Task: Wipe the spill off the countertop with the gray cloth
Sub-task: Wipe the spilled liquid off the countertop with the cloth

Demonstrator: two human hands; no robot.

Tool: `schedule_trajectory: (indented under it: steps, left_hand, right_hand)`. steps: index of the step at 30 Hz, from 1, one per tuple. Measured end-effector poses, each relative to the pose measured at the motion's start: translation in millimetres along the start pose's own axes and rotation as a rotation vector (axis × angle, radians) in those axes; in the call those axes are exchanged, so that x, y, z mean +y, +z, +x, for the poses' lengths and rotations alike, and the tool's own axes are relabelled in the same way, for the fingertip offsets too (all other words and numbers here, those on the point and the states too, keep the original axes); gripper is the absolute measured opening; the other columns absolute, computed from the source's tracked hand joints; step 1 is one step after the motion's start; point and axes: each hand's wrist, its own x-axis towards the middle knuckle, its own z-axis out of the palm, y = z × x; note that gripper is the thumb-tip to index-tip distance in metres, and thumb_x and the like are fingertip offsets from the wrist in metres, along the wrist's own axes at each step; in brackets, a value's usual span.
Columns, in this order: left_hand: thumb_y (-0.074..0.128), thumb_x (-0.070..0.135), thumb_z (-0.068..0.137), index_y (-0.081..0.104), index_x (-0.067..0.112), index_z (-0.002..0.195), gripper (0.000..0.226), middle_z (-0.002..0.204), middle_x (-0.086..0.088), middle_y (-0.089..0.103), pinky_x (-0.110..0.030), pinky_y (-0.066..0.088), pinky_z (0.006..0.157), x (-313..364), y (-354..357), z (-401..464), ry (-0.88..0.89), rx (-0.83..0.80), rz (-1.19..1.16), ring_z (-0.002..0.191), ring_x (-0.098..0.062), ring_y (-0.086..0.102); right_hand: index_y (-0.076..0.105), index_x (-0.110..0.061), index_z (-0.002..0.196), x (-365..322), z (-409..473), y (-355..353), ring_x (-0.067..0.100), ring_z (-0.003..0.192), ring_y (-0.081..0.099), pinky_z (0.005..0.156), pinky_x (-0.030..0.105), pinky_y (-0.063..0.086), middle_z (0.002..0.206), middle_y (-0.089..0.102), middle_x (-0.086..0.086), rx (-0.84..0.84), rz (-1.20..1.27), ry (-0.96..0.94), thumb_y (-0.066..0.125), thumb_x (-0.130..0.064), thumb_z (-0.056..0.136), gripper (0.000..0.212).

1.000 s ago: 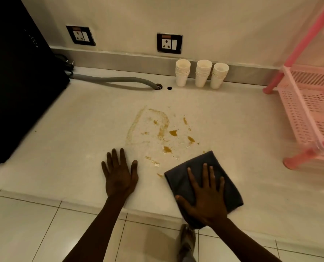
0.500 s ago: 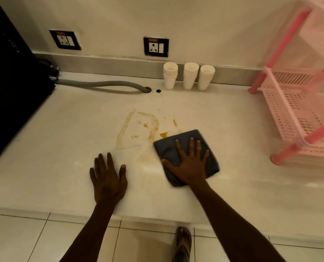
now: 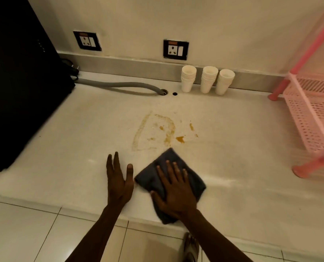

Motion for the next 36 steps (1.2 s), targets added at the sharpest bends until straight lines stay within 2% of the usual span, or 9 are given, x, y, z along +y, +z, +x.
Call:
schedule_trajectory:
  steps: [2, 5, 11, 15, 22, 26, 28, 31, 36]
  left_hand:
    - [0.035, 0.053, 0.096, 0.017, 0.023, 0.162, 0.074, 0.17, -0.006, 0.009, -0.04, 0.019, 0.123, -6.8, -8.1, 6.2, 0.02, 0.002, 0.014, 0.157, -0.025, 0.011]
    - [0.034, 0.045, 0.104, 0.025, 0.015, 0.159, 0.064, 0.168, -0.014, 0.017, -0.049, 0.02, 0.125, -15.8, -13.1, 15.8, 0.049, 0.07, 0.124, 0.156, -0.032, 0.011]
    - [0.034, 0.051, 0.099, 0.023, 0.015, 0.16, 0.071, 0.168, -0.013, 0.018, -0.051, 0.02, 0.126, -24.2, -6.4, 21.6, 0.065, 0.101, 0.354, 0.158, -0.029, 0.006]
    - [0.03, 0.058, 0.098, 0.014, 0.019, 0.162, 0.077, 0.171, -0.008, 0.008, -0.049, 0.015, 0.127, -25.7, -6.1, 24.4, 0.025, 0.056, 0.372, 0.158, -0.024, -0.003]
    - [0.025, 0.06, 0.098, 0.007, 0.019, 0.163, 0.079, 0.171, -0.007, 0.001, -0.045, 0.007, 0.129, -20.9, -7.5, 24.4, 0.012, 0.009, 0.41, 0.158, -0.022, -0.009]
    - [0.021, 0.063, 0.097, 0.004, 0.02, 0.163, 0.08, 0.171, -0.004, 0.0, -0.044, 0.005, 0.129, -17.9, -6.0, 22.6, 0.014, -0.006, 0.397, 0.157, -0.019, -0.014]
    - [0.022, 0.065, 0.097, 0.004, 0.023, 0.163, 0.08, 0.171, 0.0, 0.0, -0.044, 0.009, 0.129, -17.4, -5.2, 21.5, 0.02, -0.002, 0.342, 0.156, -0.015, -0.017]
    - [0.026, 0.065, 0.097, 0.006, 0.026, 0.163, 0.079, 0.171, 0.005, 0.004, -0.043, 0.014, 0.128, -17.6, -6.2, 18.9, 0.016, 0.03, 0.212, 0.157, -0.01, -0.014]
    - [0.031, 0.056, 0.098, 0.017, 0.02, 0.162, 0.075, 0.17, -0.003, 0.016, -0.046, 0.012, 0.128, -18.5, -8.1, 21.9, -0.011, 0.077, 0.173, 0.158, -0.018, -0.001]
  right_hand:
    - [0.001, -0.039, 0.161, -24.6, 23.0, 8.7, 0.028, 0.157, -0.005, 0.123, 0.063, 0.007, 0.172, -0.001, 0.001, -0.024, 0.01, -0.097, 0.029, -0.076, 0.094, 0.081]
    - [0.004, -0.046, 0.16, -42.2, 62.2, 14.6, 0.032, 0.157, -0.006, 0.12, 0.067, 0.002, 0.172, 0.0, 0.004, -0.049, -0.033, -0.116, 0.029, -0.075, 0.095, 0.076]
    - [0.01, -0.047, 0.159, -39.2, 131.3, 1.9, 0.034, 0.157, -0.004, 0.118, 0.067, -0.007, 0.171, 0.005, 0.007, -0.071, -0.065, 0.051, 0.022, -0.075, 0.095, 0.071]
    - [0.002, -0.048, 0.159, 16.0, 155.8, -20.2, 0.033, 0.157, -0.004, 0.118, 0.068, -0.007, 0.171, 0.001, 0.005, -0.075, -0.052, 0.193, 0.024, -0.072, 0.096, 0.071]
    - [-0.005, -0.05, 0.157, 144.2, 87.5, -64.6, 0.034, 0.156, 0.004, 0.118, 0.071, 0.003, 0.171, 0.005, 0.005, 0.0, -0.109, 0.477, 0.018, -0.075, 0.095, 0.071]
    - [-0.018, -0.057, 0.151, 160.0, 12.8, -75.6, 0.03, 0.157, 0.0, 0.119, 0.068, 0.005, 0.172, 0.0, 0.002, -0.014, -0.141, 0.574, 0.004, -0.087, 0.084, 0.077]
    - [-0.016, -0.054, 0.153, 133.6, -14.2, -61.3, 0.031, 0.157, 0.002, 0.118, 0.07, 0.009, 0.172, 0.0, 0.002, -0.022, -0.181, 0.52, 0.007, -0.088, 0.083, 0.081]
    - [0.004, -0.048, 0.159, 63.6, -26.3, -28.8, 0.034, 0.156, 0.009, 0.116, 0.071, 0.013, 0.171, 0.006, 0.004, -0.023, -0.162, 0.325, 0.024, -0.086, 0.085, 0.085]
    - [0.008, -0.047, 0.159, -26.6, 34.9, 10.2, 0.037, 0.155, 0.01, 0.118, 0.069, 0.003, 0.17, 0.012, 0.007, -0.028, -0.109, 0.012, 0.029, -0.084, 0.089, 0.082]
